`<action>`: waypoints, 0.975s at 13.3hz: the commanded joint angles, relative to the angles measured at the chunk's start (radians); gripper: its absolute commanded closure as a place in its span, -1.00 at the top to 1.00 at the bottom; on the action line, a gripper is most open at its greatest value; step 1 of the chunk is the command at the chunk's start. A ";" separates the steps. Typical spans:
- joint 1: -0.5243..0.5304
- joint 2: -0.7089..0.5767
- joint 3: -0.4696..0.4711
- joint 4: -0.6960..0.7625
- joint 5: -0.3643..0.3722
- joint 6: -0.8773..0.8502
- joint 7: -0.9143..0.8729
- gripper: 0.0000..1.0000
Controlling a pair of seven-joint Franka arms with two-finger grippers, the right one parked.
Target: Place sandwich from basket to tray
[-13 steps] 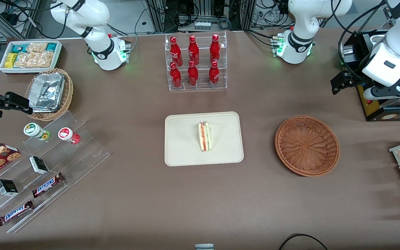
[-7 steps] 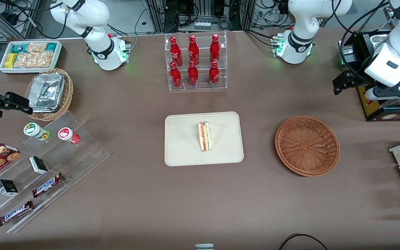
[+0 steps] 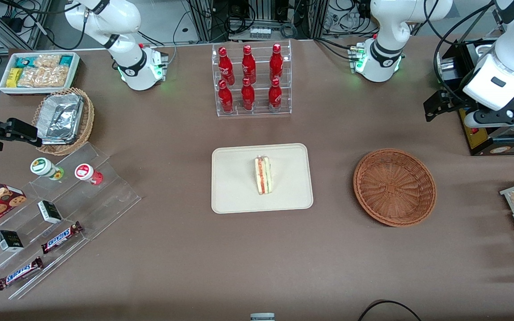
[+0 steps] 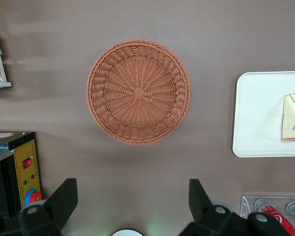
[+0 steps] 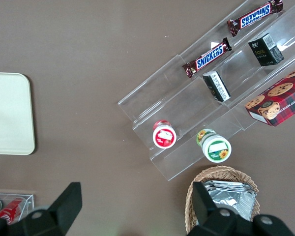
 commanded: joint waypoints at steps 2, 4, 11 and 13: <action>0.018 0.009 -0.013 0.022 -0.003 0.003 0.012 1.00; 0.018 0.029 -0.013 0.050 -0.003 0.002 0.012 1.00; 0.088 0.053 -0.088 0.082 -0.003 -0.005 0.015 1.00; 0.108 0.053 -0.102 0.081 -0.003 -0.005 0.014 1.00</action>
